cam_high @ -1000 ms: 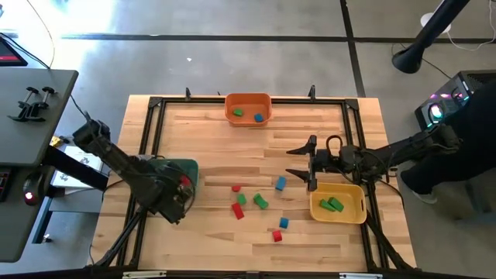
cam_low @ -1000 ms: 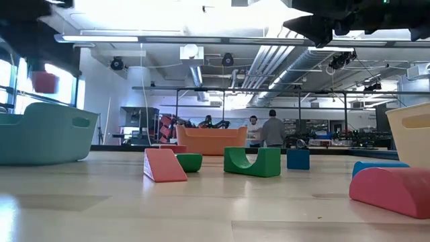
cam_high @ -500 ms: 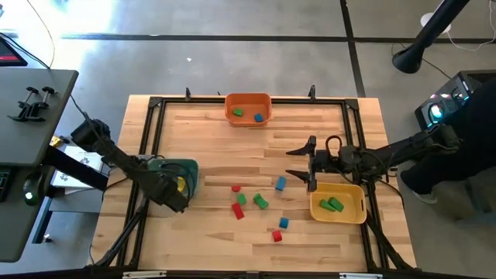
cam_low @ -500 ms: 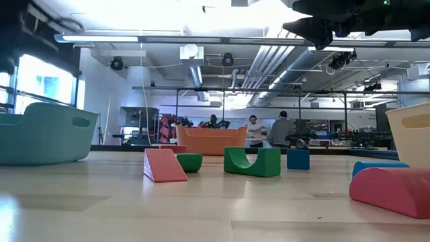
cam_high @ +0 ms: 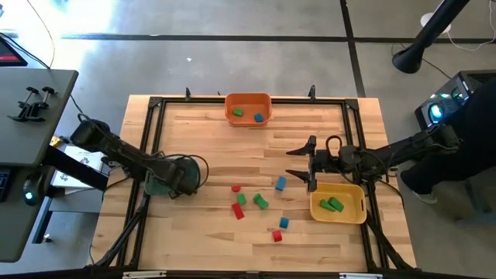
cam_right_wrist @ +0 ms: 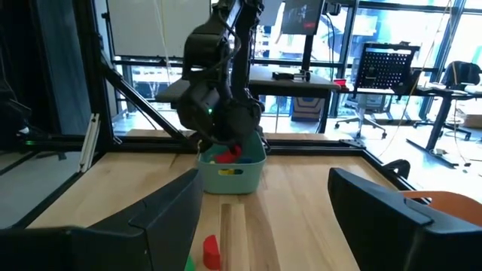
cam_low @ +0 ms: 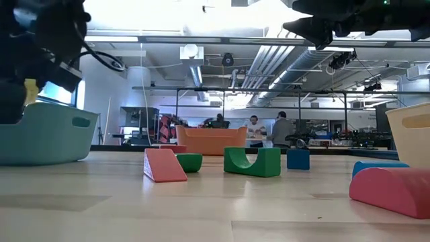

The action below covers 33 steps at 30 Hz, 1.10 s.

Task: Sort blocks by size
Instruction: Put the red arch block into the green bin, then put the green arch block into the green bin

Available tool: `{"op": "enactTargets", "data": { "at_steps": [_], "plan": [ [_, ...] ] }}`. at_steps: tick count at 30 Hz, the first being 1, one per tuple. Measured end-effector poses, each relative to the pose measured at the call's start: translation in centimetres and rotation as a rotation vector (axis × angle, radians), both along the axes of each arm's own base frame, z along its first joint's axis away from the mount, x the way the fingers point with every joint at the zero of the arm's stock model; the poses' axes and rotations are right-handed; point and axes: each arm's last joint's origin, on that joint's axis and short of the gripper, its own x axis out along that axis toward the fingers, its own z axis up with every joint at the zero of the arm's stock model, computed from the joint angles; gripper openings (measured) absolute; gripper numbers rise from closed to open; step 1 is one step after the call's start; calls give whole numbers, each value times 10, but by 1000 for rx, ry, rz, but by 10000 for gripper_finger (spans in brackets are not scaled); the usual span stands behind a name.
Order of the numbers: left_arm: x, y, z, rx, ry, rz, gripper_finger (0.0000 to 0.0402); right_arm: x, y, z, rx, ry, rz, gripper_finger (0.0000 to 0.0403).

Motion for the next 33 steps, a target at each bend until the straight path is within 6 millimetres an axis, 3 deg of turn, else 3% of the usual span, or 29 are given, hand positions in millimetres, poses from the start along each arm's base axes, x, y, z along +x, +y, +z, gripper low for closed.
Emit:
{"op": "enactTargets", "data": {
  "at_steps": [10,18,24,29,33],
  "plan": [
    [3,4,3,-28,25,-56,135,0,0,-1,31,12,0,281],
    [10,4,50,116,55,-40,171,0,0,-2,38,15,0,281],
    [37,-9,75,215,-264,-132,172,0,0,-5,53,43,-1,281],
    [72,-26,76,300,-649,-281,172,0,0,-11,84,97,-4,281],
    [102,-39,71,261,-940,-407,172,2,0,-15,76,122,-30,281]
  ]
}}
